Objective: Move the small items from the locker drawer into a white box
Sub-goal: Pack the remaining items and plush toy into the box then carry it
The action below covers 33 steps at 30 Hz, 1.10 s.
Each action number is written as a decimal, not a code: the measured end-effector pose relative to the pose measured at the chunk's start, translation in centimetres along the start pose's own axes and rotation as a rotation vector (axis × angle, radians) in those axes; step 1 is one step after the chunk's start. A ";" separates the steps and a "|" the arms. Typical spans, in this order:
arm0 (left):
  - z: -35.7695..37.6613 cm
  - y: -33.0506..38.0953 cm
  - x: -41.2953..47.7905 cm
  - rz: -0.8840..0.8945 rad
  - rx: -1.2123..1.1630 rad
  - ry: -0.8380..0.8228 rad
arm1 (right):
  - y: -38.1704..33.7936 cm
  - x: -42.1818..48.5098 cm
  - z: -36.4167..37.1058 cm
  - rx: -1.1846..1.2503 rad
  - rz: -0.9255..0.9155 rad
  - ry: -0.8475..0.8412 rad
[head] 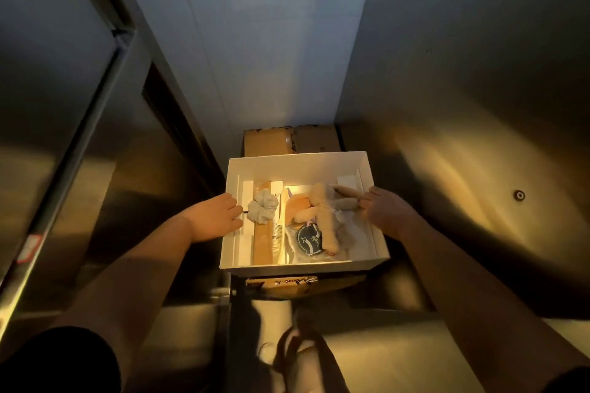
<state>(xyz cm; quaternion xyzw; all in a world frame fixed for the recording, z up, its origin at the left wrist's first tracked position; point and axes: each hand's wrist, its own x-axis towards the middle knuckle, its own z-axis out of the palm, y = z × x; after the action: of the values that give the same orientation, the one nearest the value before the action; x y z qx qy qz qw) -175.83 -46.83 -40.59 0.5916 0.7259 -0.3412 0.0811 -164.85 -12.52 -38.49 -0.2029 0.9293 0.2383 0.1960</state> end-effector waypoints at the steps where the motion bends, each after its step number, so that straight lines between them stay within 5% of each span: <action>1: 0.5 -0.4 0.7 0.010 0.008 -0.005 | 0.0 0.8 0.6 -0.003 0.008 0.002; 18: 6.4 -1.3 7.0 0.037 0.019 0.010 | 0.3 8.3 7.4 -0.081 -0.039 -0.025; 33: 2.3 0.2 4.3 -0.188 -0.251 -0.177 | -0.9 5.5 5.2 0.059 0.092 -0.049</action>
<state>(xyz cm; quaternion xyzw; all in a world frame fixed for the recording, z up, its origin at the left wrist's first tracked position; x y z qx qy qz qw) -177.54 -44.72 -44.62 0.4738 0.8051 -0.3048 0.1858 -167.64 -12.10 -45.57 -0.1483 0.9391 0.2247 0.2134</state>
